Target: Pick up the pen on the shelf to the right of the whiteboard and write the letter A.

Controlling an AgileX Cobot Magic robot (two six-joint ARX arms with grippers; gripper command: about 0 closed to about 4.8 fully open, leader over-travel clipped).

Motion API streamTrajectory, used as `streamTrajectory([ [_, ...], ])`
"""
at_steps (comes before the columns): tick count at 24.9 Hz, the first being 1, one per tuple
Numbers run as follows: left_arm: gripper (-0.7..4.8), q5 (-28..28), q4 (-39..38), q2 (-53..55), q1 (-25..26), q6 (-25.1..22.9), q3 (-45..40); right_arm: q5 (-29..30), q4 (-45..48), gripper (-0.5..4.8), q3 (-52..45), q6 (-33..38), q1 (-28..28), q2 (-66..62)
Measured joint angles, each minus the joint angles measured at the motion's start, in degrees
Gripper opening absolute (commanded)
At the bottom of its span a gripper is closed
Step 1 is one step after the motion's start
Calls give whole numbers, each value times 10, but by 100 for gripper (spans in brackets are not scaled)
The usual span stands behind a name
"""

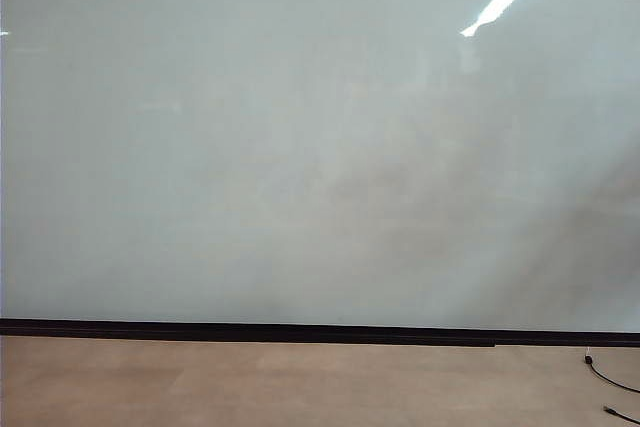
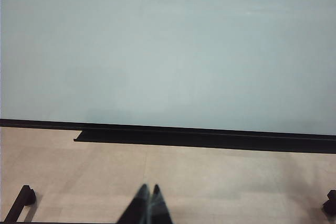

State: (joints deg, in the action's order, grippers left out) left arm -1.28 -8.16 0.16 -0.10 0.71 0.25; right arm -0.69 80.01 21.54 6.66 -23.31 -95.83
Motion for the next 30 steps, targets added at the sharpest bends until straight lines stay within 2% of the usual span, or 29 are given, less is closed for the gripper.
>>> streamTrajectory([
  [2, -4, 0, 0, 0, 0, 0, 0, -44, 0, -9, -29, 0, 25, 33],
  [5, -5, 0, 0, 0, 0, 0, 0, -143, -2, -9, -112, 2, 97, 152],
  [8, -4, 0, 0, 0, 0, 0, 0, -184, -31, -9, -162, -13, 157, 257],
  [9, -5, 0, 0, 0, 0, 0, 0, -187, -63, -9, -177, -30, 194, 315],
  [12, -4, 0, 0, 0, 0, 0, 0, -187, -147, -9, -178, -61, 278, 415],
  [13, -4, 0, 0, 0, 0, 0, 0, -186, -193, -9, -176, -78, 328, 457],
  [17, -4, 0, 0, 0, 0, 0, 0, -177, -326, -9, -144, -130, 457, 511],
  [19, -4, 0, 0, 0, 0, 0, 0, -158, -345, -9, -133, -147, 498, 509],
  [24, -5, 0, 0, 0, 0, 0, 0, -113, -412, -9, -75, -152, 553, 466],
  [30, -4, 0, 0, 0, 0, 0, 0, -22, -483, -9, 35, -153, 555, 338],
])
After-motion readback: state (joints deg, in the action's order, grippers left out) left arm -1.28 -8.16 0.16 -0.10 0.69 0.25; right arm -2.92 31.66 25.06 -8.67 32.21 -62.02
